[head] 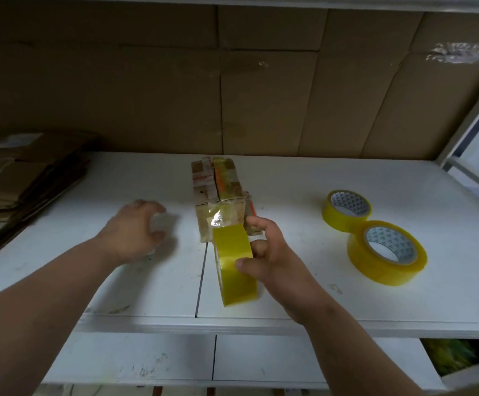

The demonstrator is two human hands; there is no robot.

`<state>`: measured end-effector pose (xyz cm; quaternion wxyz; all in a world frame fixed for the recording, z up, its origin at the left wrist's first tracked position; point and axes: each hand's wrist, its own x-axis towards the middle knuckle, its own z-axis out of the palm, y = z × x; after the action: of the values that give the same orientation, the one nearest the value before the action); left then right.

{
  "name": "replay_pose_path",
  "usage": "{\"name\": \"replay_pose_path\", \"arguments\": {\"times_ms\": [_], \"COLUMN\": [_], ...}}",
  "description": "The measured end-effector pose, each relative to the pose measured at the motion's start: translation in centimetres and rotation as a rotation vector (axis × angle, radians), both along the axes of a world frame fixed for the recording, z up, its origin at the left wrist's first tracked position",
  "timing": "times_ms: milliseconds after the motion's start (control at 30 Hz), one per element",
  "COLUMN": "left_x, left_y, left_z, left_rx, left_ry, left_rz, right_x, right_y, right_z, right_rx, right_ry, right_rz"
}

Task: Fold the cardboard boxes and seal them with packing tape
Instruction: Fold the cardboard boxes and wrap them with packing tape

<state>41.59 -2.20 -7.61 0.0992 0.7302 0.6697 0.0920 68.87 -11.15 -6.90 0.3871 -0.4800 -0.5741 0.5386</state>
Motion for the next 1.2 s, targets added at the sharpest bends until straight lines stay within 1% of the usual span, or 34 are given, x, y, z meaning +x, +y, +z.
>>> {"name": "replay_pose_path", "arguments": {"times_ms": [67, 100, 133, 200, 300, 367, 467, 533, 700, 767, 833, 933, 1033, 1133, 1200], "left_x": [-1.0, -1.3, -1.6, -1.8, -1.6, -1.4, -1.4, -1.1, 1.5, 2.9, 4.2, 6.3, 7.9, 8.9, 9.4], "left_y": [-0.7, -1.0, -1.2, -1.3, -1.2, -1.2, -1.5, -1.7, -2.3, -2.9, -3.5, -4.3, -4.6, -4.4, -4.3], "left_z": [-1.2, -1.7, -2.2, -2.7, -2.8, -2.9, -2.4, -1.4, 3.7, 5.7, 7.1, 8.3, 8.4, 7.8, 7.3], "left_rx": [-0.211, -0.265, -0.274, -0.208, -0.094, -0.072, -0.049, 0.005, 0.255, 0.299, 0.312, 0.337, 0.331, 0.327, 0.326], "left_ry": [0.172, 0.205, 0.208, 0.224, 0.341, 0.362, 0.319, 0.240, -0.094, -0.225, -0.299, -0.279, -0.260, -0.229, -0.250], "left_rz": [-0.023, -0.035, -0.041, -0.050, -0.062, -0.049, -0.032, -0.031, -0.054, -0.056, -0.097, -0.239, -0.359, -0.395, -0.363], "right_x": [0.0, 0.0, 0.0, 0.0, 0.1, 0.1, -0.1, -0.1, 0.2, 0.3, 0.3, 0.0, -0.9, -1.8, -2.0], "right_y": [0.1, 0.0, 0.0, 0.0, 0.0, 0.1, 0.1, 0.2, 0.5, 0.4, 0.5, 1.0, 1.7, 2.4, 2.7], "right_z": [0.1, 0.1, 0.1, 0.0, -0.1, -0.1, 0.0, 0.0, 0.3, 0.5, 0.8, 1.7, 2.8, 3.2, 3.2], "right_rx": [-0.007, -0.011, -0.014, -0.021, -0.019, -0.020, -0.011, 0.010, 0.044, 0.060, 0.104, 0.176, 0.197, 0.198, 0.173], "right_ry": [0.003, 0.008, 0.019, 0.054, 0.059, 0.062, 0.046, 0.008, -0.020, -0.042, -0.102, -0.102, -0.043, -0.042, -0.036], "right_rz": [-0.001, -0.002, -0.003, -0.008, -0.026, -0.022, -0.030, -0.048, -0.047, -0.042, -0.097, -0.212, -0.241, -0.237, -0.248]}}
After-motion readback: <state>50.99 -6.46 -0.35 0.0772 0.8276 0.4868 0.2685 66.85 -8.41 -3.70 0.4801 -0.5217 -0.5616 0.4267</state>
